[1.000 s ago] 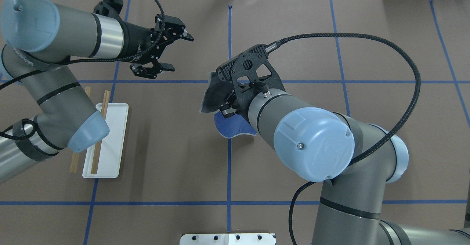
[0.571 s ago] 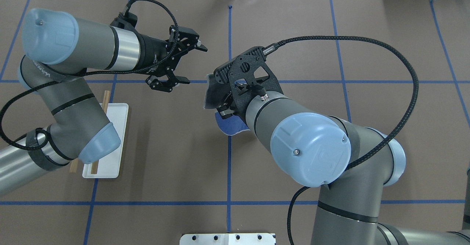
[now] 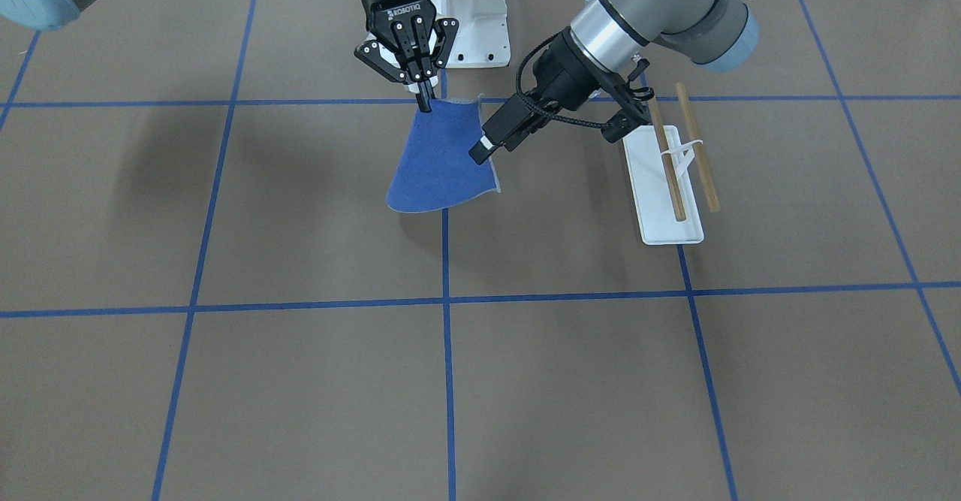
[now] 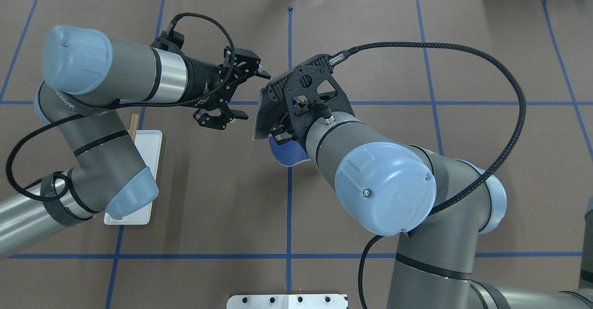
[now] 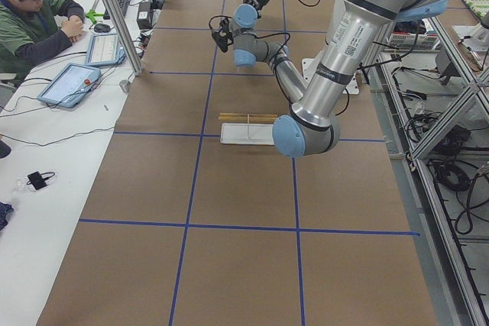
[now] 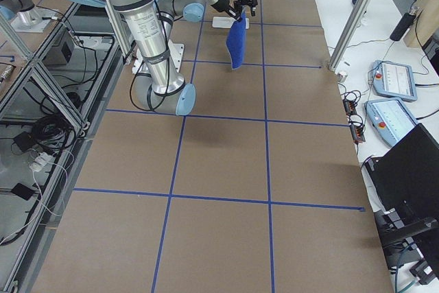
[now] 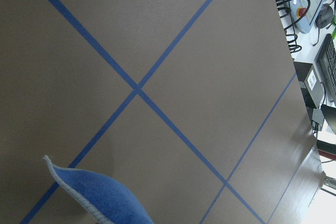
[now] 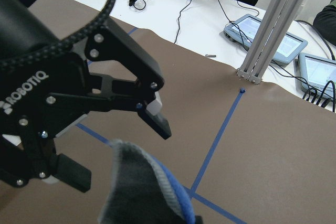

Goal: Hang towel on rack

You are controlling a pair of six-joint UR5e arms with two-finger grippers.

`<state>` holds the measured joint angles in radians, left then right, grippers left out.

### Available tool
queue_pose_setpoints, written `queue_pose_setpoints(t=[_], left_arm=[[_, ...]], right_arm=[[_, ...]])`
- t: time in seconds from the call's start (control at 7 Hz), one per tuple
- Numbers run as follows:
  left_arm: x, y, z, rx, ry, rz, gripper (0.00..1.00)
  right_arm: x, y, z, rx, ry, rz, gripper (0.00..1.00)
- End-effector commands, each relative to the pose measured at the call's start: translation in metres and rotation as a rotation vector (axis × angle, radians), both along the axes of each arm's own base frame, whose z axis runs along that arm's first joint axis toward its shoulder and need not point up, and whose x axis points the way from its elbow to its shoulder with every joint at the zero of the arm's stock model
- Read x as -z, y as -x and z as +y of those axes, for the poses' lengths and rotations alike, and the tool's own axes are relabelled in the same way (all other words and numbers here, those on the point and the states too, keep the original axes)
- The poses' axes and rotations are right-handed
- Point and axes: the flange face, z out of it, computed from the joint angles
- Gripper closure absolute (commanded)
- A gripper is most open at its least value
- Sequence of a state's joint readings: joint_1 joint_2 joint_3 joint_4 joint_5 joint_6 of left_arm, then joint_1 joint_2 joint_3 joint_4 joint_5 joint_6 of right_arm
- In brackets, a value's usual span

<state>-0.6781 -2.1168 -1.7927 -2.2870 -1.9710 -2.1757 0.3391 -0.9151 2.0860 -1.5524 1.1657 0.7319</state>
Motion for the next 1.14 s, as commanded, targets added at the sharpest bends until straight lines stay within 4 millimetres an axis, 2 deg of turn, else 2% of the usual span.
queue_pose_setpoints(t=[0.0, 0.29, 0.43, 0.57, 1.0], left_arm=[[0.001, -0.007, 0.007, -0.014, 0.014, 0.006, 0.03], [0.019, -0.011, 0.009, -0.011, 0.044, 0.042, 0.06], [0.02, -0.009, 0.004, 0.049, 0.041, 0.046, 0.29], [0.019, -0.008, 0.004, 0.052, 0.024, 0.044, 0.66], [0.013, -0.008, 0.003, 0.053, 0.014, 0.03, 0.69]], right_arm=[[0.001, -0.001, -0.004, -0.029, -0.008, 0.001, 1.0], [0.004, -0.002, -0.004, -0.037, -0.012, -0.003, 1.0], [0.004, -0.003, -0.004, -0.037, -0.012, -0.005, 1.0], [0.003, -0.003, -0.004, -0.037, -0.011, -0.004, 1.0], [-0.003, -0.005, -0.003, -0.036, -0.009, 0.002, 1.0]])
